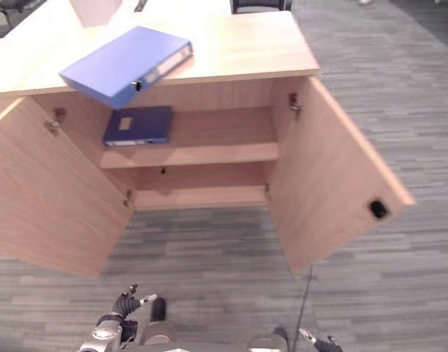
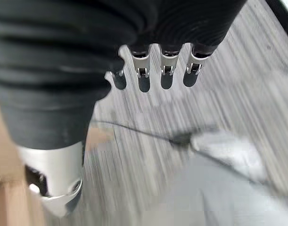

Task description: Put the empty folder in the office cabinet

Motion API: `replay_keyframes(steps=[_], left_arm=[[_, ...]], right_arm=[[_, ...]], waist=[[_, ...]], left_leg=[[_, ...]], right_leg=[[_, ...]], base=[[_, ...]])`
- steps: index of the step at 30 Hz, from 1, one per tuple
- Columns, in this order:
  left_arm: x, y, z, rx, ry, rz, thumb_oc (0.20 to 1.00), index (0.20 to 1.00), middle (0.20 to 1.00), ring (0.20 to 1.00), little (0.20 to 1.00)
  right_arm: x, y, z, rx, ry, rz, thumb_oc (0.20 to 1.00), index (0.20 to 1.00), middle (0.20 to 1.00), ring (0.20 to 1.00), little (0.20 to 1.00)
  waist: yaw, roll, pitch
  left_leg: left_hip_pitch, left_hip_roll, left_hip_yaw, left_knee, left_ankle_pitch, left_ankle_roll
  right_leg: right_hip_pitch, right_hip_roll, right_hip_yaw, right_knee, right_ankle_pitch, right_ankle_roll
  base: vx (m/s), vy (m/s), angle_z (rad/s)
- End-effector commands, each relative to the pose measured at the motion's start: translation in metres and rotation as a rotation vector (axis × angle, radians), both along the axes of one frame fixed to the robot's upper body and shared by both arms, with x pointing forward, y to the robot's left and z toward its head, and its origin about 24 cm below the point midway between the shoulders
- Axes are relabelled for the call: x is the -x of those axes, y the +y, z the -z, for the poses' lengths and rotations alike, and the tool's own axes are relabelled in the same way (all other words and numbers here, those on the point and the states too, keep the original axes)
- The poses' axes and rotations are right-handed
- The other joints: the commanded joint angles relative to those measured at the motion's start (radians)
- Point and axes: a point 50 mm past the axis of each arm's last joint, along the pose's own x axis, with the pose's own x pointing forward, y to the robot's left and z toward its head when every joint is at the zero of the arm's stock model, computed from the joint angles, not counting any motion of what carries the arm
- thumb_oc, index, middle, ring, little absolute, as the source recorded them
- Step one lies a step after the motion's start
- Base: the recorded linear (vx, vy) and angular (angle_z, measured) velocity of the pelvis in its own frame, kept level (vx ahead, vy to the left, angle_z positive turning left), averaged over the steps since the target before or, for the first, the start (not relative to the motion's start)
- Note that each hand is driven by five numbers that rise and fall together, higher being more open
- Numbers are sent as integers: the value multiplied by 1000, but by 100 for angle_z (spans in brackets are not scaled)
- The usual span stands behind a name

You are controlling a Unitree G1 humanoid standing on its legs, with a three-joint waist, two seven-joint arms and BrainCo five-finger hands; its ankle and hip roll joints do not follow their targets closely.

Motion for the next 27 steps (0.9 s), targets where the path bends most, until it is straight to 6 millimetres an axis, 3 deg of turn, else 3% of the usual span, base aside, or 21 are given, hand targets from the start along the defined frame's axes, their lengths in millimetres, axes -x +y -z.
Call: replay_keyframes(steps=[1, 3, 4, 6, 8, 10, 12, 14, 15, 17, 20, 24, 27], left_arm=[[-9, -20, 0, 60, -56, 4, 1000, 1000, 1000, 1000, 1000], [-12, -19, -2, 54, -61, 13, 1000, 1000, 1000, 1000, 1000], [-16, -17, -4, 44, -70, 25, 1000, 1000, 1000, 1000, 1000], [-26, -7, -12, 11, -97, 58, 1000, 1000, 1000, 1000, 1000], [-25, -5, -12, 4, -91, 63, 1000, 1000, 1000, 1000, 1000], [-21, 1, -11, -13, -68, 62, 1000, 1000, 1000, 1000, 1000], [-16, 4, -9, -16, -49, 61, 1000, 1000, 1000, 1000, 1000], [-12, 5, -7, -18, -31, 65, 1000, 1000, 1000, 1000, 1000], [-11, 6, -7, -20, -28, 64, 1000, 1000, 1000, 1000, 1000], [-8, 7, -6, -22, -12, 54, 1000, 1000, 1000, 1000, 1000], [-8, 5, -5, -18, -11, 50, 1000, 1000, 1000, 1000, 1000], [-10, -1, -4, -8, -20, 52, 1000, 1000, 1000, 1000, 1000], [-17, -5, -6, -2, -49, 58, 1000, 1000, 1000, 1000, 1000]], right_arm=[[-8, -39, -13, 105, -16, -8, 1000, 1000, 1000, 1000, 1000], [-7, -38, -12, 99, -14, 4, 1000, 1000, 1000, 1000, 1000], [-8, -37, -12, 95, -18, 20, 1000, 1000, 1000, 1000, 1000], [-22, -29, -12, 71, -60, 41, 1000, 1000, 1000, 1000, 1000], [-25, -27, -12, 65, -67, 38, 1000, 1000, 1000, 1000, 1000], [-35, -22, -13, 59, -97, 16, 1000, 1000, 1000, 1000, 1000], [-43, -15, -13, 43, -131, -2, 1000, 1000, 1000, 1000, 1000], [-48, -7, -13, 23, -160, -13, 1000, 1000, 1000, 1000, 1000], [-48, -4, -13, 15, -165, -20, 1000, 1000, 1000, 1000, 1000], [-48, 0, -12, 10, -164, -37, 1000, 1000, 1000, 1000, 1000], [-47, 1, -12, 7, -164, -33, 1000, 1000, 1000, 1000, 1000], [-48, 2, -12, 2, -171, -13, 1000, 1000, 1000, 1000, 1000], [-50, 1, -12, 11, -167, -16, 1000, 1000, 1000, 1000, 1000]], waist=[[3, 74, -12], [4, 63, -14], [6, 49, -18], [23, 23, -16], [25, 23, -12], [40, 33, 1], [33, 45, 6], [18, 59, 15], [17, 63, 15], [20, 63, 19], [16, 59, 26], [-10, 54, 42], [-22, 64, 59]], left_leg=[[-41, 131, -57, -36, 88, -22], [-38, 115, -49, -35, 67, -15], [-35, 92, -38, -40, 47, -1], [17, 0, 46, -92, 1, 63], [28, -13, 54, -94, -7, 76], [52, -31, 85, -97, -24, 99], [67, -55, 85, -104, -33, 122], [97, -89, 80, -116, -43, 153], [104, -99, 82, -120, -43, 160], [135, -124, 93, -129, -64, 169], [151, -139, 84, -131, -77, 172], [174, -164, 61, -146, -89, 177], [179, -163, 51, -146, -100, 178]], right_leg=[[-16, 45, 46, 92, -149, 23], [-19, 27, 46, 88, -127, 35], [-30, 4, 45, 89, -76, 50], [-92, -64, 23, 127, 224, 58], [-108, -74, 17, 149, 251, 58], [-140, -95, -66, 197, 298, 45], [-157, -46, -89, 231, 248, 37], [-193, 64, -61, 266, 140, 11], [-197, 96, -70, 258, 104, 8], [-190, 141, -146, 193, 25, -19], [-188, 171, -151, 121, 10, -25], [-244, 198, -67, 15, 61, -13], [-298, 191, -70, -10, 99, 0]], base=[[98, 283, 34], [94, 276, 17], [167, 526, -5], [195, 719, 0], [84, 383, -8], [60, 398, -8], [62, 431, -34], [84, 430, 12], [78, 308, 37], [95, 177, 9], [89, 55, 4], [86, 3, 20], [57, -65, 20]])
